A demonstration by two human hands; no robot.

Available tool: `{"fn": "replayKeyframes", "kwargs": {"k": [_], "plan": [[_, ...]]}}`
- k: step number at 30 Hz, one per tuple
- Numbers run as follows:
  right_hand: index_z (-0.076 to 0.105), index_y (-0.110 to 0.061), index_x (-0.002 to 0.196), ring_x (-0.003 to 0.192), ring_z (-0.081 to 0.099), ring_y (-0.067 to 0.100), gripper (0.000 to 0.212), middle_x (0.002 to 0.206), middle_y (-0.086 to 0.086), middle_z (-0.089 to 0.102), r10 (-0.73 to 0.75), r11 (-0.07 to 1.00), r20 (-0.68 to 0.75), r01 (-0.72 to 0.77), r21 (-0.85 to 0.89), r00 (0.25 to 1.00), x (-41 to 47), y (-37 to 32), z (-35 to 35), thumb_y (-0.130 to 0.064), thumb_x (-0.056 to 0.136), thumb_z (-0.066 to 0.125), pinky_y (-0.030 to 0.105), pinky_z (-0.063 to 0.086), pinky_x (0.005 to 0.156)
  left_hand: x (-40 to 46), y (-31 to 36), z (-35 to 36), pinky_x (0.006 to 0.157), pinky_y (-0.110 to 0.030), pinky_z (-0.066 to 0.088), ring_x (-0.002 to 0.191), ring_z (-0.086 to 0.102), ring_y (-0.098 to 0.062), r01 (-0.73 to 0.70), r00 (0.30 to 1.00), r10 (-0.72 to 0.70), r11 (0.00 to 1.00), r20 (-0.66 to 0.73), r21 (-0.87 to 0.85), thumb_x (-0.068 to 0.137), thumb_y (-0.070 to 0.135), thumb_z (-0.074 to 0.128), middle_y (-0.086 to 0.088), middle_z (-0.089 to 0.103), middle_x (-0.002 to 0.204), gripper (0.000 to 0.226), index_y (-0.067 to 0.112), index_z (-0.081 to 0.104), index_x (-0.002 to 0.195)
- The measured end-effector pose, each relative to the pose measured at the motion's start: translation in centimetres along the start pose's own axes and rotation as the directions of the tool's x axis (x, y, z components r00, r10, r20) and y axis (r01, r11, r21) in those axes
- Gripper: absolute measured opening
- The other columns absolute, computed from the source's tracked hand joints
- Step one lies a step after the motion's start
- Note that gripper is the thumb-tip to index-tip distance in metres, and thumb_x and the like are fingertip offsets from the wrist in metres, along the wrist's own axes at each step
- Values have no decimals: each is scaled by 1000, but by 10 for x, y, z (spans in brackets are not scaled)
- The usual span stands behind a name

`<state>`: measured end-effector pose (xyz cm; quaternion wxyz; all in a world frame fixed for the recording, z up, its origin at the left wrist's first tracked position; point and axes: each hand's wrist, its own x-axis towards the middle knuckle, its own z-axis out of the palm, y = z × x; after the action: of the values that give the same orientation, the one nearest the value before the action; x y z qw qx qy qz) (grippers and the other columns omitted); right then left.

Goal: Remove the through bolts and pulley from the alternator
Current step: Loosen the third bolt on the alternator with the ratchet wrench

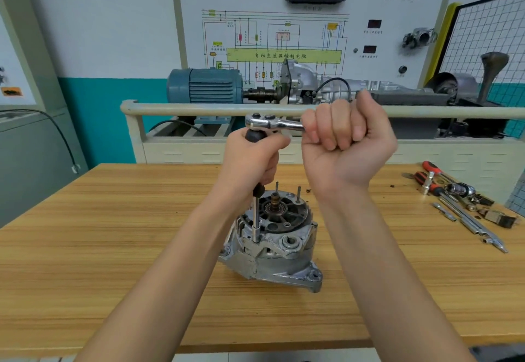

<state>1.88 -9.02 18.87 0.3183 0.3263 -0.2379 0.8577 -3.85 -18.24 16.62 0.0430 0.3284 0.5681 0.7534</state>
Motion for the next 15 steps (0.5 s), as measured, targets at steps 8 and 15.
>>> {"fn": "replayKeyframes", "kwargs": {"k": [8, 15], "plan": [[30, -16, 37, 29, 15, 10, 51, 30, -3, 24, 406, 826, -144, -295, 480, 902, 38, 1, -31, -14, 86, 41, 22, 21, 34, 8, 5, -8, 38, -17, 23, 28, 25, -10, 157, 899, -128, 987, 419, -35, 77, 12, 58, 1, 32, 37, 35, 16, 40, 47], [33, -18, 36, 30, 22, 10, 51, 33, -5, 24, 205, 959, -166, -164, 232, 965, 21, 0, -12, -13, 87, 40, 23, 22, 38, 8, -1, -12, 36, -12, 15, 27, 16, -6, 173, 948, -142, 981, 285, -84, 84, 11, 53, 7, 24, 34, 48, 20, 35, 41]]}}
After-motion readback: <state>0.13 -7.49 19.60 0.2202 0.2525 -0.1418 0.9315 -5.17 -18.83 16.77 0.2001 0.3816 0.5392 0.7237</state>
